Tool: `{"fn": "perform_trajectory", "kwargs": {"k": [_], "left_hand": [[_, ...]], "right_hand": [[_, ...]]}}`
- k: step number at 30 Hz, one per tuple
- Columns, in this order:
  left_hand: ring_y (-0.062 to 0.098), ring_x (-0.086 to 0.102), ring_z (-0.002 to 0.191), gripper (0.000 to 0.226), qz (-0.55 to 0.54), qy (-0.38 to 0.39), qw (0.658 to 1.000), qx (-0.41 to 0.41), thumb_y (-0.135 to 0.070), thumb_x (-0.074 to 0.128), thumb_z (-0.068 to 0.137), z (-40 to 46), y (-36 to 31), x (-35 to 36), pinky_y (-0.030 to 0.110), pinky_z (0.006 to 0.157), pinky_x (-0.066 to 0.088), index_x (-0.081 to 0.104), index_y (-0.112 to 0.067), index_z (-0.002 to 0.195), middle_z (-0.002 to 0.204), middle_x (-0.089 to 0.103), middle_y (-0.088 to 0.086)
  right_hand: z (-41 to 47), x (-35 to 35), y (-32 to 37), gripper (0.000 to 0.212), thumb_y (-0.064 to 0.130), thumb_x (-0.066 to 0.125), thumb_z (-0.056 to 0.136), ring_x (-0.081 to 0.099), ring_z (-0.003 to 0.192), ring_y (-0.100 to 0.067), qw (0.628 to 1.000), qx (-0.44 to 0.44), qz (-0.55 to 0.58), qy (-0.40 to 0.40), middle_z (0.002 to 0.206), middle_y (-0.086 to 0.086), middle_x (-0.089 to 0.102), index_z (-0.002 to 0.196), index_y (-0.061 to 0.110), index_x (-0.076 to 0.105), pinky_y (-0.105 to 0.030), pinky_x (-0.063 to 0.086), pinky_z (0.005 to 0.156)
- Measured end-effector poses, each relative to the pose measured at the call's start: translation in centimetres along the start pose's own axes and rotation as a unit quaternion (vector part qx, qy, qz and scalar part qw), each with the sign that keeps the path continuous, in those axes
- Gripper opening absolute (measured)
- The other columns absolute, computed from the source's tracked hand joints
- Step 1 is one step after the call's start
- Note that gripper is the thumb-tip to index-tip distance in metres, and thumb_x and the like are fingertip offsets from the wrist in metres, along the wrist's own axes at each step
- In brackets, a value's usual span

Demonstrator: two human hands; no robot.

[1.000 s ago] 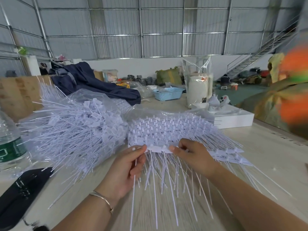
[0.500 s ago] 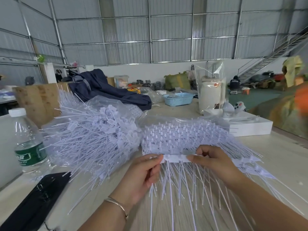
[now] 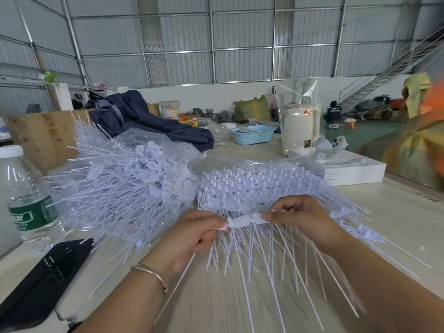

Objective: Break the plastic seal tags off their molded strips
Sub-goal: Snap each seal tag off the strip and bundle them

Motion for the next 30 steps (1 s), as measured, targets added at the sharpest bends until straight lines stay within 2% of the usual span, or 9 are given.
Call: {"fn": "perform_trajectory", "kwargs": {"k": [7,12,17,21,23,25,26,28,30], "left_hand": [[0.005,0.02,0.032,0.013,-0.02,0.078,0.996,-0.033,-0.012,0.067,0.076,-0.4,-0.2,0.0,0.014,0.032,0.018,0.068,-0.013,0.063,0.045,0.028,-0.005],[0.004,0.02,0.031,0.012,-0.04,0.096,0.994,-0.037,-0.01,0.063,0.074,-0.6,-0.2,0.2,0.012,0.031,0.02,0.064,-0.01,0.062,0.044,0.027,-0.006],[0.005,0.023,0.033,0.01,-0.082,0.041,0.996,-0.01,-0.015,0.07,0.074,-0.4,-0.1,0.2,0.014,0.033,0.021,0.07,-0.013,0.064,0.045,0.03,-0.006],[0.011,0.029,0.04,0.013,-0.108,-0.029,0.993,0.024,-0.02,0.069,0.074,-0.2,0.4,0.8,0.018,0.04,0.019,0.066,-0.009,0.079,0.051,0.037,0.0],[0.013,0.033,0.044,0.016,-0.104,-0.054,0.992,0.037,-0.023,0.066,0.079,-0.2,0.4,0.9,0.018,0.04,0.023,0.061,-0.009,0.083,0.055,0.042,0.002],[0.012,0.036,0.044,0.016,-0.112,-0.053,0.991,0.047,-0.025,0.062,0.085,-0.3,0.2,1.2,0.018,0.04,0.024,0.057,-0.01,0.081,0.059,0.048,0.003],[0.011,0.036,0.043,0.015,-0.128,-0.048,0.99,0.044,-0.024,0.061,0.087,-0.4,0.1,1.4,0.019,0.041,0.023,0.056,-0.011,0.081,0.061,0.05,0.003],[0.009,0.034,0.043,0.011,-0.179,-0.021,0.983,0.023,-0.021,0.059,0.088,-0.4,0.0,2.1,0.019,0.043,0.021,0.055,-0.013,0.082,0.063,0.05,0.002],[0.006,0.033,0.045,0.006,-0.217,0.019,0.976,-0.008,-0.015,0.056,0.089,-0.5,0.1,2.8,0.016,0.044,0.019,0.054,-0.014,0.083,0.063,0.049,0.0]], "right_hand": [[-0.1,0.5,0.4,0.03,0.027,0.089,0.057,0.056,0.073,-0.017,0.999,0.02,-0.007,0.05,0.078,-0.023,0.062,0.073,0.006,0.076,-0.019,0.043,0.069],[-0.1,0.6,0.4,0.014,0.023,0.079,0.06,0.055,0.067,-0.011,0.998,0.023,0.006,0.062,0.066,-0.006,0.062,0.066,0.012,0.076,-0.012,0.043,0.063],[-0.2,0.2,0.3,0.02,0.028,0.084,0.061,0.049,0.061,-0.009,0.999,0.018,-0.005,0.051,0.061,0.0,0.055,0.067,0.012,0.072,-0.013,0.038,0.059],[-0.1,-0.4,-0.4,0.014,0.035,0.072,0.083,0.05,0.058,0.002,0.964,-0.051,-0.258,-0.035,0.061,0.016,0.057,0.08,0.022,0.073,-0.025,0.038,0.068],[-0.3,0.4,0.4,0.02,0.037,0.063,0.09,0.06,0.076,0.003,0.929,-0.127,-0.341,-0.074,0.078,0.019,0.065,0.101,0.024,0.073,-0.033,0.044,0.082],[-0.5,1.6,1.1,0.029,0.038,0.055,0.096,0.065,0.089,-0.007,0.924,-0.181,-0.328,-0.082,0.093,0.009,0.07,0.114,0.02,0.069,-0.04,0.048,0.086],[-0.6,2.2,1.2,0.026,0.034,0.053,0.098,0.064,0.083,-0.008,0.931,-0.192,-0.299,-0.079,0.091,0.007,0.07,0.113,0.02,0.069,-0.038,0.049,0.081],[-0.6,3.6,0.6,0.016,0.023,0.052,0.099,0.058,0.068,-0.013,0.961,-0.169,-0.215,-0.049,0.079,0.002,0.067,0.104,0.024,0.068,-0.034,0.046,0.068],[-0.6,4.8,-0.3,0.015,0.02,0.053,0.099,0.054,0.071,-0.022,0.982,-0.117,-0.147,0.002,0.079,-0.006,0.063,0.095,0.022,0.067,-0.036,0.043,0.07]]}}
Point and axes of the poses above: each hand's wrist, its own z-axis towards the middle knuckle, its own x-axis out of the palm, y = z × x, the point moved 5 cm from there along z, towards the middle knuckle
